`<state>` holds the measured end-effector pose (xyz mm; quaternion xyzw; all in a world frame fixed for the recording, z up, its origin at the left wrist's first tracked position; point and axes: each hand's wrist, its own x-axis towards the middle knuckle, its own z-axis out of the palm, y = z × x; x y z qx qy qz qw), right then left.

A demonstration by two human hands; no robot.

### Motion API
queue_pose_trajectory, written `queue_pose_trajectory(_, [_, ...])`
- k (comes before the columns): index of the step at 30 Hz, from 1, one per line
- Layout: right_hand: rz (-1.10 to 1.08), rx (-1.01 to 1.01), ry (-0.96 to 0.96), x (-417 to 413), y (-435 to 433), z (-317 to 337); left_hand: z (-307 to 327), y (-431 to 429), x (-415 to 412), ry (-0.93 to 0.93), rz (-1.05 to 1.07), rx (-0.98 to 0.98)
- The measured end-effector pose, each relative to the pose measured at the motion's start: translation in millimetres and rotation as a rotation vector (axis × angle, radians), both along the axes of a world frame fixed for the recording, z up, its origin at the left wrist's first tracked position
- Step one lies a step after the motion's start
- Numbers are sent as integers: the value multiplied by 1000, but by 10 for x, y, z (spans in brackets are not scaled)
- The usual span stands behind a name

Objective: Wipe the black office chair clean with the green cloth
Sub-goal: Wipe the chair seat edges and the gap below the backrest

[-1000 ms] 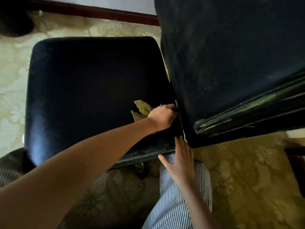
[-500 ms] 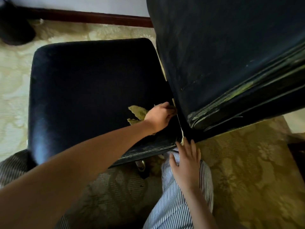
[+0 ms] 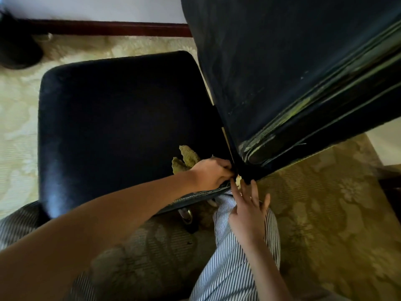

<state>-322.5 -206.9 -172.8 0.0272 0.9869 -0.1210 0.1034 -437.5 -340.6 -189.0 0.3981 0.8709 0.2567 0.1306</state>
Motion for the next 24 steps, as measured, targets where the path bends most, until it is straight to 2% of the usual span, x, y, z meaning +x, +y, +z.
queue_pose_trajectory(3, [-2,-21,-38,-7,18,38,-2,-134,-14,18,-188,6])
queue_pose_trajectory(5, [-7,-65,-8,17,34,54,14,-193,-32,-2,-237,9])
queue_pose_trajectory(8, [-110,-206,102,75,13,63,115,-143,-124,-95,-45,90])
queue_pose_trajectory(10, [-156,-247,156,80,-4,39,177,-13,-190,-62,18,138])
queue_pose_trajectory(13, [-134,-183,121,60,-22,5,161,112,-156,-30,-96,-19])
queue_pose_trajectory(15, [-112,-141,88,48,-18,-6,102,113,-113,-5,-99,-95])
queue_pose_trajectory(21, [-140,-151,20,-15,37,34,149,78,-29,132,-215,-183])
queue_pose_trajectory(24, [-117,-137,-14,-22,85,72,110,-36,28,189,-278,-117])
